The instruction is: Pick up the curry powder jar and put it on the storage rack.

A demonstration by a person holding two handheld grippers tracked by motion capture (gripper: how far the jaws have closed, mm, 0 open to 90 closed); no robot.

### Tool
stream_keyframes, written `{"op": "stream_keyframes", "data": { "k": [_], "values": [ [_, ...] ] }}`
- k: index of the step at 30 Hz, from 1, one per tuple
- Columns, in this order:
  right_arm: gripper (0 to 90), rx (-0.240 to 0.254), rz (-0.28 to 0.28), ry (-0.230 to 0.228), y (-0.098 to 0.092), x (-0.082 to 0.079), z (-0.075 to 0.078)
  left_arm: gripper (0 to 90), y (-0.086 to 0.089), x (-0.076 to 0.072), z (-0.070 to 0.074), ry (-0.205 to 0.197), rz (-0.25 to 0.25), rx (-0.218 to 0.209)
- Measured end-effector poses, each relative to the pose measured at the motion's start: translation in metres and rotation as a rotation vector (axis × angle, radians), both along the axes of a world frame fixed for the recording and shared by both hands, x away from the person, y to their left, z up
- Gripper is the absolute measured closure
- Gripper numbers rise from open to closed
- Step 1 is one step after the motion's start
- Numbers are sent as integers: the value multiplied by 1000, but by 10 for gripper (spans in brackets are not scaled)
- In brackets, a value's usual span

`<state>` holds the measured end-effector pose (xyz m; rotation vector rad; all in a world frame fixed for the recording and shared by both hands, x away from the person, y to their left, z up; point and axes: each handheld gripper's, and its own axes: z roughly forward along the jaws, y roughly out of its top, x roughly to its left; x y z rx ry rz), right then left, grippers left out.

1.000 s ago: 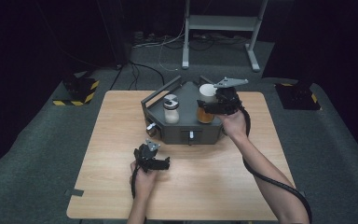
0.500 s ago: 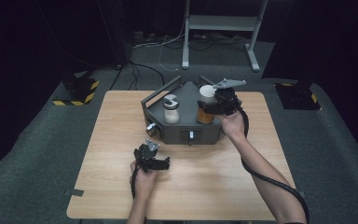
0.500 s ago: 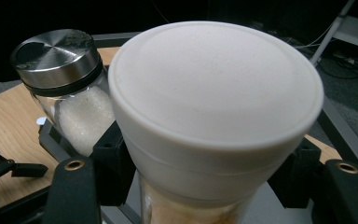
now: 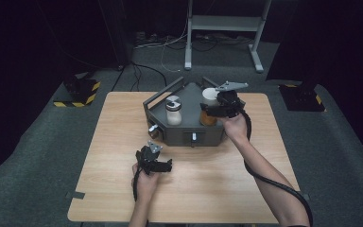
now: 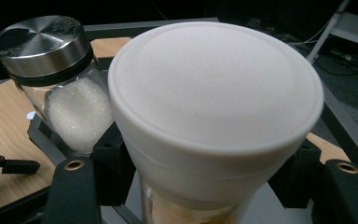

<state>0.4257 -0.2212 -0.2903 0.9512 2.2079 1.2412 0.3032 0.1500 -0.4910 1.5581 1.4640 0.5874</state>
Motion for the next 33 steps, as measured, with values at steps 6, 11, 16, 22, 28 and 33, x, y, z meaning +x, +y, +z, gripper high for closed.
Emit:
{"op": "stream_keyframes", "data": {
  "k": [6,11,16,22,28,33],
  "values": [
    [347,-3,4,-8,-1,-2,-2,26,0,0,0,2,-3,3],
    [347,0,4,-16,-2,-3,-4,26,1,0,1,4,-4,6],
    [346,-4,6,-21,-2,-5,-5,26,1,0,1,3,-4,5],
    [346,-2,6,-25,-3,-6,-6,26,1,0,1,3,-4,4],
    [346,1,5,-28,-3,-7,-7,26,1,0,1,3,-5,5],
    [345,-4,4,-24,-2,-6,-6,26,1,0,1,3,-5,5]
  ]
}}
